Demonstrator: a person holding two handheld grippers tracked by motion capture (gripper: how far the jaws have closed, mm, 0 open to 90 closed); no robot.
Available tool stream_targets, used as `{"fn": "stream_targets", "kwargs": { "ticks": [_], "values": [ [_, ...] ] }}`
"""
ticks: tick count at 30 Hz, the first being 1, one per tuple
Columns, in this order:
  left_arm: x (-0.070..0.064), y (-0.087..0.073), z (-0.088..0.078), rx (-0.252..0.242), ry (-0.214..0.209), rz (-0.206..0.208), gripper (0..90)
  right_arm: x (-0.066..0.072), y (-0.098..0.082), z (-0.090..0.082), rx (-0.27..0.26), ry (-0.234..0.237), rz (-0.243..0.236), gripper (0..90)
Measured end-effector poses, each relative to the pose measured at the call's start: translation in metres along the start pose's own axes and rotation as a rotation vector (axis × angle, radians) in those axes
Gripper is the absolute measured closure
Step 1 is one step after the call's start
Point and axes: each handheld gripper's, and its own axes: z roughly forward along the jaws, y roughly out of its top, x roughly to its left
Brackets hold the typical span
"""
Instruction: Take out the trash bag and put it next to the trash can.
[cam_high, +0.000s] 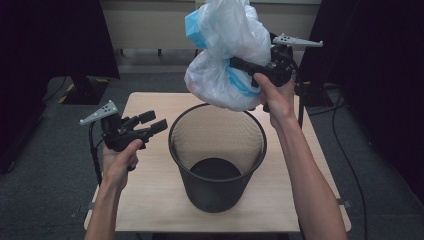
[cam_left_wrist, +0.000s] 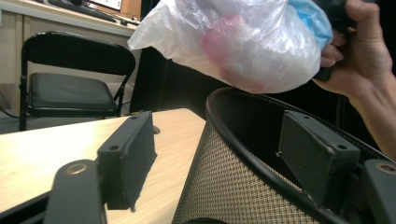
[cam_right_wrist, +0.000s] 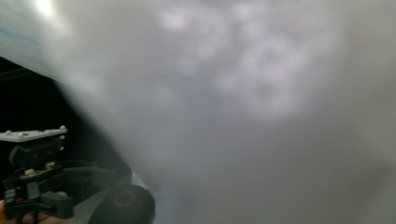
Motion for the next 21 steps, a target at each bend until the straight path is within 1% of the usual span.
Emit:
{"fn": "stream_targets", "kwargs": {
  "ticks": [2,4,5,6,7,8,9,11,12,13,14,15,16,17,18,19,20,21],
  "values": [
    [0.003,-0.005,-0.001,0.002,0.007,-0.002,24.2,-0.005,-0.001,0.001,-0.008,-0.006,0.016,87.6],
    [0.006,-0.01,0.0,0.025,0.017,-0.006,23.1,-0.011,-0.004,0.002,-0.005,-0.025,0.019,87.6],
    [0.009,-0.016,0.0,0.044,0.035,-0.002,22.7,-0.013,-0.004,0.002,-0.005,-0.035,0.02,87.6],
    [0.009,-0.016,0.0,0.044,0.035,-0.002,22.6,-0.013,-0.004,0.002,-0.005,-0.035,0.02,87.6],
    [0.013,-0.02,0.001,0.056,0.049,-0.009,21.9,-0.017,-0.006,0.001,-0.006,-0.043,0.029,87.6],
    [0.013,-0.02,0.001,0.056,0.049,-0.009,20.8,-0.017,-0.006,0.001,-0.006,-0.043,0.029,87.6],
    [0.015,-0.022,0.001,0.06,0.054,-0.014,20.7,-0.021,-0.007,-0.001,-0.01,-0.051,0.03,87.6],
    [0.019,-0.026,0.002,0.089,0.075,-0.01,20.1,-0.023,-0.008,-0.002,-0.008,-0.057,0.031,87.6],
    [0.02,-0.028,0.003,0.104,0.082,-0.007,19.1,-0.027,-0.009,-0.003,0.004,-0.08,0.025,87.6],
    [0.021,-0.031,0.004,0.119,0.092,-0.005,19.1,-0.027,-0.009,-0.003,0.004,-0.08,0.025,87.6],
    [0.022,-0.033,0.004,0.127,0.103,0.004,18.8,-0.033,-0.01,-0.005,0.004,-0.092,0.034,87.6],
    [0.023,-0.036,0.004,0.135,0.11,0.003,18.8,-0.033,-0.01,-0.005,0.004,-0.092,0.034,87.6],
    [0.025,-0.038,0.005,0.146,0.111,-0.002,18.7,-0.036,-0.01,-0.006,0.006,-0.097,0.035,87.6],
    [0.026,-0.041,0.005,0.155,0.118,-0.001,18.0,-0.041,-0.012,-0.008,0.01,-0.112,0.038,87.6],
    [0.028,-0.048,0.007,0.181,0.146,0.012,17.6,-0.044,-0.014,-0.009,0.013,-0.118,0.039,87.6],
    [0.028,-0.048,0.007,0.181,0.146,0.012,17.3,-0.047,-0.016,-0.01,0.017,-0.127,0.04,87.6],
    [0.028,-0.052,0.01,0.2,0.162,0.025,17.3,-0.047,-0.016,-0.01,0.017,-0.127,0.04,87.6],
    [0.027,-0.056,0.013,0.234,0.174,0.04,17.1,-0.05,-0.018,-0.011,0.021,-0.137,0.043,87.6]
  ]
}}
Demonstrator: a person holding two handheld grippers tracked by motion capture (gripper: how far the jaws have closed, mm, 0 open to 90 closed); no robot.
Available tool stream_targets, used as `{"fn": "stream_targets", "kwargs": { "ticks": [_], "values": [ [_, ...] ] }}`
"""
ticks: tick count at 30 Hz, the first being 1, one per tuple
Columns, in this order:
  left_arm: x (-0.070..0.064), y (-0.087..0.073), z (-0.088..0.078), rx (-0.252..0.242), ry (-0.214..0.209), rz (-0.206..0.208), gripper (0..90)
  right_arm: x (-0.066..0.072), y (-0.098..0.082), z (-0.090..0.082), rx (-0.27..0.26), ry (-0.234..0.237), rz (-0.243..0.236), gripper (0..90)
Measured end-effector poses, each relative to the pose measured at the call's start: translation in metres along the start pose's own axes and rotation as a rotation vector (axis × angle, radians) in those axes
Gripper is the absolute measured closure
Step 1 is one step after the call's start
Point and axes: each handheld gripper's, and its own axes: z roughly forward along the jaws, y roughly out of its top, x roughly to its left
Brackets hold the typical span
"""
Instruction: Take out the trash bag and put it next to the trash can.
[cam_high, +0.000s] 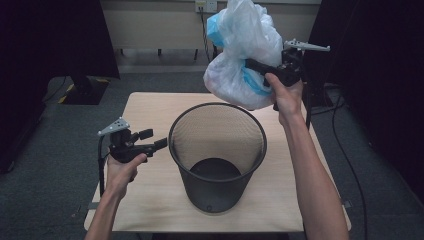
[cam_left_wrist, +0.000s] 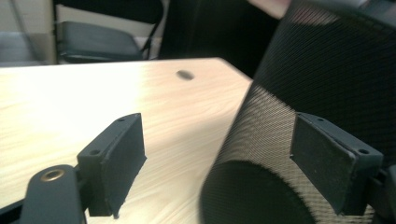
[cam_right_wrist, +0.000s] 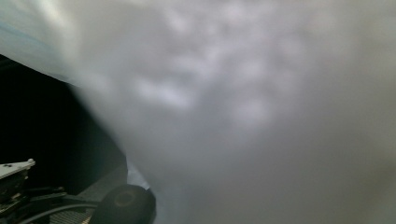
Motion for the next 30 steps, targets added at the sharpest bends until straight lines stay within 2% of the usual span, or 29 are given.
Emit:
{"fn": "stream_targets", "kwargs": {
  "ticks": [1,3,5,6,8,11,13,16,17,19,20,22,24,26,28,30],
  "values": [
    [-0.004,-0.006,0.004,0.038,0.058,0.027,17.0,-0.007,-0.005,-0.001,0.006,-0.015,0.011,87.6],
    [-0.004,-0.008,0.005,0.039,0.067,0.039,17.0,-0.01,-0.007,-0.002,0.007,-0.018,0.018,87.6],
    [-0.002,-0.014,0.006,0.061,0.043,0.034,16.5,-0.016,-0.013,-0.004,0.014,-0.028,0.026,87.6],
    [0.0,-0.017,0.006,0.066,0.048,0.034,15.9,-0.019,-0.016,-0.005,0.016,-0.033,0.029,87.6],
    [0.003,-0.023,0.005,0.09,0.075,0.038,15.9,-0.024,-0.02,-0.009,0.016,-0.041,0.037,87.6],
    [0.007,-0.034,0.006,0.118,0.107,0.016,15.9,-0.03,-0.03,-0.015,0.016,-0.053,0.051,87.6],
    [0.009,-0.043,0.009,0.154,0.14,0.034,16.0,-0.034,-0.039,-0.019,0.021,-0.058,0.067,87.5],
    [0.012,-0.057,0.011,0.164,0.181,0.036,15.9,-0.044,-0.057,-0.025,0.031,-0.072,0.097,87.6],
    [0.014,-0.062,0.013,0.175,0.192,0.039,15.9,-0.044,-0.057,-0.025,0.031,-0.072,0.097,87.6],
    [0.017,-0.071,0.018,0.222,0.202,0.04,15.9,-0.052,-0.068,-0.026,0.044,-0.088,0.113,87.5],
    [0.018,-0.075,0.019,0.241,0.201,0.045,15.9,-0.052,-0.068,-0.026,0.044,-0.088,0.113,87.5],
    [0.02,-0.083,0.022,0.259,0.222,0.044,16.0,-0.057,-0.075,-0.027,0.048,-0.095,0.126,87.5],
    [0.019,-0.091,0.022,0.245,0.257,0.043,16.4,-0.063,-0.086,-0.027,0.068,-0.111,0.135,87.5],
    [0.018,-0.097,0.023,0.279,0.258,0.048,16.4,-0.064,-0.09,-0.027,0.071,-0.114,0.137,87.5],
    [0.017,-0.104,0.023,0.29,0.272,0.056,16.4,-0.068,-0.101,-0.029,0.073,-0.119,0.152,87.5],
    [0.018,-0.11,0.023,0.304,0.27,0.048,16.4,-0.073,-0.12,-0.032,0.089,-0.131,0.169,87.5]
  ]
}}
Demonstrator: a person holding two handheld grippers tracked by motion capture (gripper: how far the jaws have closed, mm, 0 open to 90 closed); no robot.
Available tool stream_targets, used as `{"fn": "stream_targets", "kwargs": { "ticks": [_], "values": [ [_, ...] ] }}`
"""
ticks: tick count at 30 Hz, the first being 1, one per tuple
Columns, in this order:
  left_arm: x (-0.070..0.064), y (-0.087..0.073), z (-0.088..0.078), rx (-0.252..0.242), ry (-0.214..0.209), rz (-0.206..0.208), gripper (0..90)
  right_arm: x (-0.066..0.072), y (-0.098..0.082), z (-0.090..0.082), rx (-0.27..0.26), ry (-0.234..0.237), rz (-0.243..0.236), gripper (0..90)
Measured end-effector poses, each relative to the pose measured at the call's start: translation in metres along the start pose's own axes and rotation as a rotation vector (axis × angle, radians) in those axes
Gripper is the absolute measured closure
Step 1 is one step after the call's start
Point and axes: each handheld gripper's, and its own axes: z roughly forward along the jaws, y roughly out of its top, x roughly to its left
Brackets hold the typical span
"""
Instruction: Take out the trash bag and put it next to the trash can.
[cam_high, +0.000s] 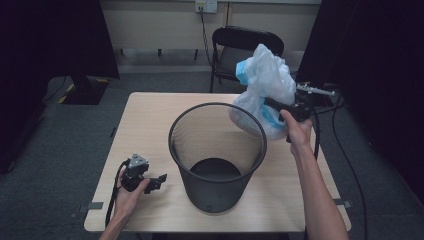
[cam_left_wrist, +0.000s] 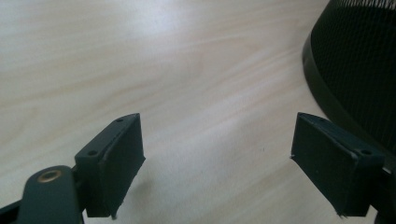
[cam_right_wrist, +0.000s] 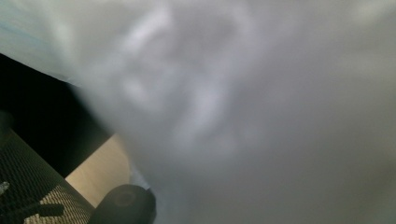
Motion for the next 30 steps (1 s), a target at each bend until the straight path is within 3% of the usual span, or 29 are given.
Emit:
{"fn": "stream_targets", "kwargs": {
  "ticks": [5,10,13,16,17,20,23,30],
  "values": [
    [0.0,-0.004,0.006,0.019,0.004,-0.004,16.5,-0.015,-0.026,-0.002,0.031,-0.036,0.025,87.4],
    [-0.001,-0.009,0.014,0.033,0.034,0.006,15.9,-0.023,-0.04,-0.004,0.043,-0.057,0.031,87.3],
    [0.0,-0.008,0.015,0.045,0.048,0.034,15.9,-0.028,-0.05,-0.004,0.055,-0.069,0.03,87.3],
    [-0.003,-0.008,0.018,0.035,0.096,0.041,15.7,-0.031,-0.056,-0.003,0.059,-0.083,0.031,87.3],
    [-0.004,-0.009,0.019,0.036,0.108,0.057,15.4,-0.032,-0.058,-0.002,0.07,-0.092,0.028,87.3],
    [-0.004,-0.008,0.02,0.035,0.11,0.053,13.5,-0.034,-0.066,0.005,0.096,-0.114,0.008,87.2],
    [-0.004,-0.009,0.02,0.034,0.107,0.055,13.2,-0.039,-0.074,0.013,0.112,-0.128,0.022,87.0],
    [-0.003,-0.009,0.02,0.031,0.105,0.06,12.5,-0.036,-0.098,0.032,0.167,-0.129,0.023,84.5]
  ]
}}
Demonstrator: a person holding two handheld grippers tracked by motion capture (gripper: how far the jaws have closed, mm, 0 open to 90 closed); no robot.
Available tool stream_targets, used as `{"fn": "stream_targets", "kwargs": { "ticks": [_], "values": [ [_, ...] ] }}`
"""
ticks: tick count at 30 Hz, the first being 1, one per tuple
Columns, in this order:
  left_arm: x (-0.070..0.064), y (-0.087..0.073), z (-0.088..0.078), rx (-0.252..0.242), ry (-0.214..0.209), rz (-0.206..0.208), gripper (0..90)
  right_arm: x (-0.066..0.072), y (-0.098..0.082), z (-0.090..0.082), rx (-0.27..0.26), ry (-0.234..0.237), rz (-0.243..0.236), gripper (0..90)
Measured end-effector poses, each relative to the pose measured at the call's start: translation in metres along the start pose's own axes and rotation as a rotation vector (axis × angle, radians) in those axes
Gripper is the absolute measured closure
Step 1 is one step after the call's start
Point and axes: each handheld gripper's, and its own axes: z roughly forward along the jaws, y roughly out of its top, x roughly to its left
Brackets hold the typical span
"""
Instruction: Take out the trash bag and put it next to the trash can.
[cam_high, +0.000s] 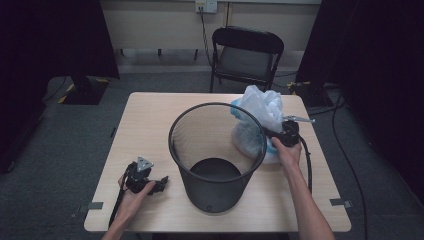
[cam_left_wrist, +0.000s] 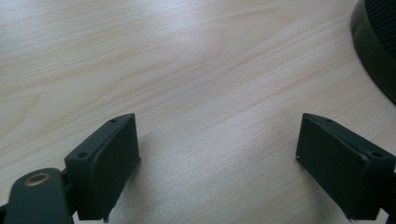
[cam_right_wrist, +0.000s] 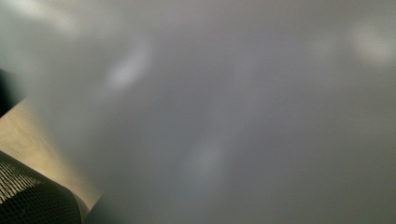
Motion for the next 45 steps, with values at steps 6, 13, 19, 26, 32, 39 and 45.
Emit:
{"fn": "stream_targets", "kwargs": {
  "ticks": [6,13,19,26,32,39,45],
  "values": [
    [0.0,0.0,0.0,0.0,0.001,-0.002,12.2,-0.004,-0.016,0.008,0.003,-0.029,0.015,80.3],
    [-0.001,0.001,0.002,0.003,0.003,-0.006,10.2,-0.016,-0.007,0.02,0.009,-0.097,0.03,81.0],
    [-0.001,0.001,0.002,0.003,0.003,-0.006,10.2,-0.021,0.008,0.028,0.0,-0.161,0.04,80.4],
    [-0.001,0.001,0.002,0.003,0.003,-0.006,10.2,-0.021,0.012,0.025,-0.006,-0.116,0.064,60.8],
    [-0.002,0.002,0.003,0.008,0.002,-0.006,8.4,-0.015,0.017,0.013,-0.014,-0.069,0.066,38.7],
    [-0.002,0.002,0.003,0.008,0.002,-0.006,8.1,-0.006,0.024,-0.008,-0.036,-0.062,0.054,25.8],
    [-0.002,0.002,0.003,0.007,0.002,-0.006,8.1,-0.003,0.027,-0.025,-0.05,-0.065,0.034,21.8]
  ]
}}
